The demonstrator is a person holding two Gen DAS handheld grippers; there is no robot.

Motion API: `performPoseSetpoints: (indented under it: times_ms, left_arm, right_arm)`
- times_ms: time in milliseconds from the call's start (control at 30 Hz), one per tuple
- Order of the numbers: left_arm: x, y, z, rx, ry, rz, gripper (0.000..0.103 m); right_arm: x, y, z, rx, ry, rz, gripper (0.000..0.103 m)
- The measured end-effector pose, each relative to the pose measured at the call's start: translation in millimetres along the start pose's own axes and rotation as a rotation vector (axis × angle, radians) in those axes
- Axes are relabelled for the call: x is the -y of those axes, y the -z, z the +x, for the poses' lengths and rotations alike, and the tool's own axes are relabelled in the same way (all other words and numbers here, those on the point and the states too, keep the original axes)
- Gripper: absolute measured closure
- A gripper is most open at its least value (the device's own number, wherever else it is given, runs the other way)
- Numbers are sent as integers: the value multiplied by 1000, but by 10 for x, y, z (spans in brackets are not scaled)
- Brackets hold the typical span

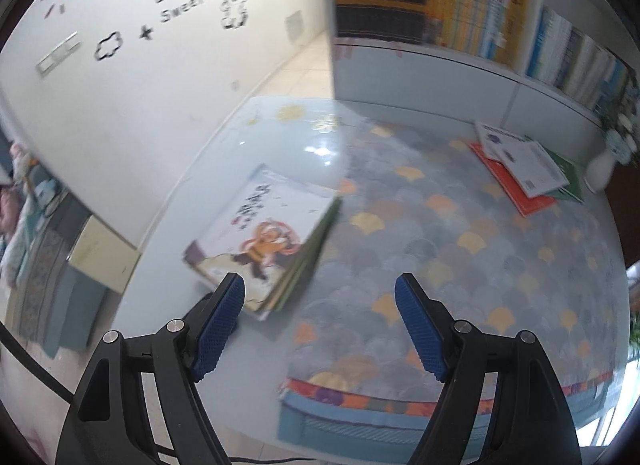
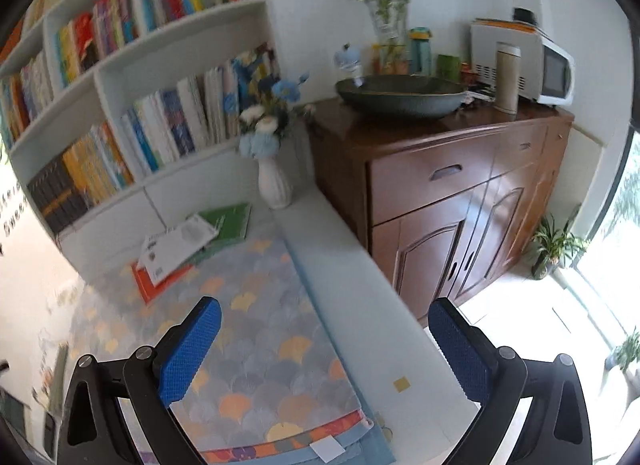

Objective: Organize books
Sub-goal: 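Move both open grippers back toward the booklet pile by the vase, then lower both grippers onto the white booklet lying on the red book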

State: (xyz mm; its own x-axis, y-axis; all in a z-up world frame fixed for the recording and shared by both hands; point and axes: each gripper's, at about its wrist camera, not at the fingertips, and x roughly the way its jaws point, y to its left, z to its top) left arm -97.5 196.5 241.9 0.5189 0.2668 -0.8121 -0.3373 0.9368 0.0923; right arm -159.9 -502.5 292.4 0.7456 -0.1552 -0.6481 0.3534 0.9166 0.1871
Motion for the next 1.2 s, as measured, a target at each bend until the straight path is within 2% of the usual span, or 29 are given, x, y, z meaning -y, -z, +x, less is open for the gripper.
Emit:
performPoseSetpoints:
  times_ms: [167, 267, 367, 467, 533, 600, 667, 800, 900, 967, 1033, 1133, 1200]
  left_arm:
    - [-340, 96, -129, 11, -59, -77, 27]
    - [-509, 80, -234, 42, -40, -150, 27]
    - [-507, -50, -340, 68, 37, -175, 27]
    - [-418, -184, -401, 63, 67, -182, 27]
    - [-383, -270, -459, 54, 84, -212, 27]
    - [-376, -333, -572, 75, 153, -234, 27]
    - [-329, -395, -676, 74, 232, -234, 27]
    - [4, -614, -652, 16, 346, -134, 27]
    - [378, -744, -430, 4, 356, -68, 27]
    - [675, -848, -292, 4, 353, -17, 27]
    - [962, -944, -190, -11, 434, 9, 27]
    - [1384, -1039, -10, -39, 557, 32, 27]
    - [1639, -1072, 164, -34, 561, 33, 27]
  right_arm:
    - [290, -152, -23, 15, 27, 131, 0]
    - [290, -298, -32, 26, -11, 145, 0]
    - [204, -469, -99, 73, -101, 158, 0]
    - [37, -607, -189, 98, -190, 148, 0]
    - [-126, -702, -308, 117, -195, 82, 0]
    - [-246, -801, -429, 139, -178, 19, 0]
    - [-294, -931, -584, 152, -219, 5, 0]
    - [-344, -1089, -745, 149, -340, 50, 0]
    - [-495, -1133, -652, 153, -375, 41, 0]
    - [-724, -1174, -514, 154, -370, -8, 0]
    - [-970, -1227, -409, 146, -388, -70, 0]
    - [-1438, -1297, -215, 127, -498, -176, 0]
    - [-1744, -1322, -23, 109, -572, -221, 0]
